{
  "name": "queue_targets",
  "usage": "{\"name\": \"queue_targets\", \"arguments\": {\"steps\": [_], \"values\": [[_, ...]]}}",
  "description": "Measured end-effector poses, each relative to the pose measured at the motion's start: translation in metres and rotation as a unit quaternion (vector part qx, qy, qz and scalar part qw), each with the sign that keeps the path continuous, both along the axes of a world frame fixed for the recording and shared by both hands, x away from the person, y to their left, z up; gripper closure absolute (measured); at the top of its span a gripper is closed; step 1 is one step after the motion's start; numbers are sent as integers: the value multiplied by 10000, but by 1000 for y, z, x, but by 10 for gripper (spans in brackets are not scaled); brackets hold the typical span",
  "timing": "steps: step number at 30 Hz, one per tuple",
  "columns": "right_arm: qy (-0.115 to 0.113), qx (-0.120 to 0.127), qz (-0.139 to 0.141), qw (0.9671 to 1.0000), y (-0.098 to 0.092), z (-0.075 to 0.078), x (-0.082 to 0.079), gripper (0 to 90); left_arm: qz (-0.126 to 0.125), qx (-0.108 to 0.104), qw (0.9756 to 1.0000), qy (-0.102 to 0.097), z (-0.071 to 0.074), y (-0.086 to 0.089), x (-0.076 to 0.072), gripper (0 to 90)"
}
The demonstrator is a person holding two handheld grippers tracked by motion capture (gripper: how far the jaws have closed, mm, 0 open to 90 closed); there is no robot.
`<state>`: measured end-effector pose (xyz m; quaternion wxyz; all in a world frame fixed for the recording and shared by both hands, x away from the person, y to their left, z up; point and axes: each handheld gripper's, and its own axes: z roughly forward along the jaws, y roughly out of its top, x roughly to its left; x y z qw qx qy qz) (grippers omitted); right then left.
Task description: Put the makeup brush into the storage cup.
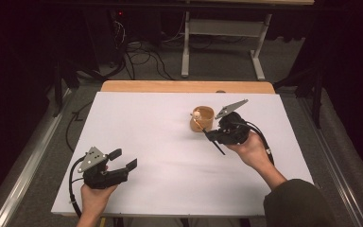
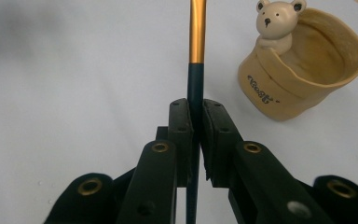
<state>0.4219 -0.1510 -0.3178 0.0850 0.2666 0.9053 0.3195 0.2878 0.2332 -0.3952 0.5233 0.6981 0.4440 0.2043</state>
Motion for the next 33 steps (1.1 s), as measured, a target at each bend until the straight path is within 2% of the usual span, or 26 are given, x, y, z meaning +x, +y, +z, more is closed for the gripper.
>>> {"name": "queue_targets", "arguments": {"steps": [33], "values": [[-197, 338, -240, 9989, 0, 17, 12, 850, 6, 18, 10000, 10, 0, 0, 0, 270]]}}
